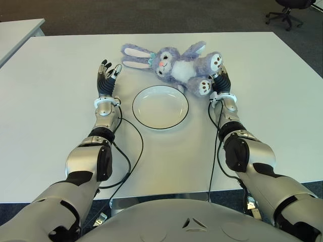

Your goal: Put the doll into the plate.

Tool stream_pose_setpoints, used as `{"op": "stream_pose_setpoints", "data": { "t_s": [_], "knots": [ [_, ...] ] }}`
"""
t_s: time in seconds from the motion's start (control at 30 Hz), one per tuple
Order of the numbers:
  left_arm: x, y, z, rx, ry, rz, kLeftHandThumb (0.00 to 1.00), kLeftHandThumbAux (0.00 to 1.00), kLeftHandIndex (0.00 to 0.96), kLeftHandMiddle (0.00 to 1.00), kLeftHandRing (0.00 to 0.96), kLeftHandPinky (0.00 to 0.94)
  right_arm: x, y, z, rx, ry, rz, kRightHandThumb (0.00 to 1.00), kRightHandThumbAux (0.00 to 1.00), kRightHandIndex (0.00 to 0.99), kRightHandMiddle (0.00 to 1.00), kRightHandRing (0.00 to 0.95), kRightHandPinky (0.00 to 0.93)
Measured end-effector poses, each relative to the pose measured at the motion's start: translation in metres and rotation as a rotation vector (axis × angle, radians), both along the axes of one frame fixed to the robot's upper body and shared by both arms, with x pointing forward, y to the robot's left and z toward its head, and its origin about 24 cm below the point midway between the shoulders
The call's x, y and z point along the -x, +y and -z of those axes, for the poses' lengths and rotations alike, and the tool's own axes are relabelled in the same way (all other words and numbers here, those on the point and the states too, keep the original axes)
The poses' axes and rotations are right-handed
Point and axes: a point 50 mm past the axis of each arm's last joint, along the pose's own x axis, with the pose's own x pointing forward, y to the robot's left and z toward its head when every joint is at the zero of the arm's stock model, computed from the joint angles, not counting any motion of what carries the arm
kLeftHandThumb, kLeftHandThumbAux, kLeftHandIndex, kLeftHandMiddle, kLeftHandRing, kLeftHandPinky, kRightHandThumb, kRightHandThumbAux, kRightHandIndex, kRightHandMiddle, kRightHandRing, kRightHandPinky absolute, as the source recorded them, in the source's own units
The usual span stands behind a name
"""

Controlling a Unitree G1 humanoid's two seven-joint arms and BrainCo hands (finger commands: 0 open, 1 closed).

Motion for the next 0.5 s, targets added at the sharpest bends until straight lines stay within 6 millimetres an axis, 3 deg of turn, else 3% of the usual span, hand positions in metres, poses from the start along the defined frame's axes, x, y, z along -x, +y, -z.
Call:
{"op": "stream_pose_setpoints", "data": {
  "t_s": [0.5],
  "knots": [
    [-0.0001, 0.0003, -0.0003, -0.001, -0.001, -0.001, 0.0, 0.478, 0.0, 0.119, 0.148, 0.177, 0.0011, 0.0, -0.001, 0.01, -0.029, -0.02, 0.133, 0.632, 0.028, 0.068, 0.045, 0.037]
  ]
}}
